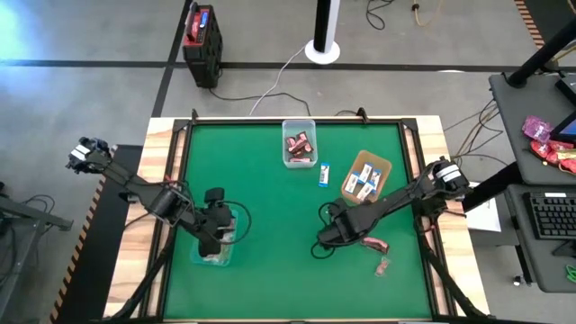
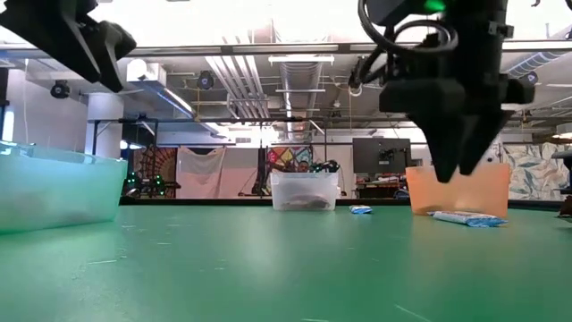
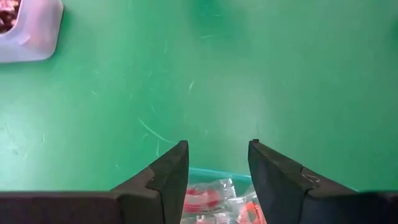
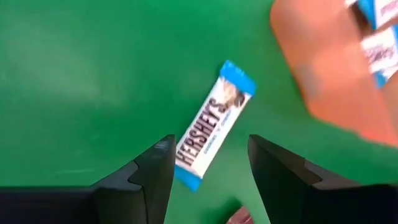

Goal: Sort candy by brand, put in halloween buckets
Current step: Put the white chocolate into the orange bin

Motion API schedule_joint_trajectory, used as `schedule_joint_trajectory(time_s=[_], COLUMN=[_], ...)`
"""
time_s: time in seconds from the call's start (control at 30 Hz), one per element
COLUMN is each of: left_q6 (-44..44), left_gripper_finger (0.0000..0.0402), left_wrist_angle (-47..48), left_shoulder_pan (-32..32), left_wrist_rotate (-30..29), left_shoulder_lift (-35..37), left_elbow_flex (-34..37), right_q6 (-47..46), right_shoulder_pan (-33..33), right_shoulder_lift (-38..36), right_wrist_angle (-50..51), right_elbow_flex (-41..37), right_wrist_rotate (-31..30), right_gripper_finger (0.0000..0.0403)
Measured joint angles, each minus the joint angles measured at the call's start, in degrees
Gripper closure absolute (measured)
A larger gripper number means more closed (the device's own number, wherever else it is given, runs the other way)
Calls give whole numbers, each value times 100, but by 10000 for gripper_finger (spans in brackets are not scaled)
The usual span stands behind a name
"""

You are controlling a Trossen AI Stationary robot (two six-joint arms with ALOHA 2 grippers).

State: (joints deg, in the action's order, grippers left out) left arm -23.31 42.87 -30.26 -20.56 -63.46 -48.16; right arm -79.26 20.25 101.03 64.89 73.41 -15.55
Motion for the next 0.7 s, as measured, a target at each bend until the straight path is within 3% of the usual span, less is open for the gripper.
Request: schedule_joint_trajectory(time_s=[0.5,0.7], left_q6=[873,1086], left_gripper_finger=[251,251], left_wrist_angle=[-180,-352], left_shoulder_pan=[201,349], left_wrist_rotate=[-291,-293], left_shoulder_lift=[0,0], left_elbow_flex=[0,0], right_q6=[-1093,-1042], right_shoulder_pan=[-4,0], right_shoulder_lift=[20,-7], right_wrist_angle=[-969,-1640], right_elbow_flex=[-871,-1326], right_wrist_rotate=[-97,-168], right_gripper_finger=[209,209])
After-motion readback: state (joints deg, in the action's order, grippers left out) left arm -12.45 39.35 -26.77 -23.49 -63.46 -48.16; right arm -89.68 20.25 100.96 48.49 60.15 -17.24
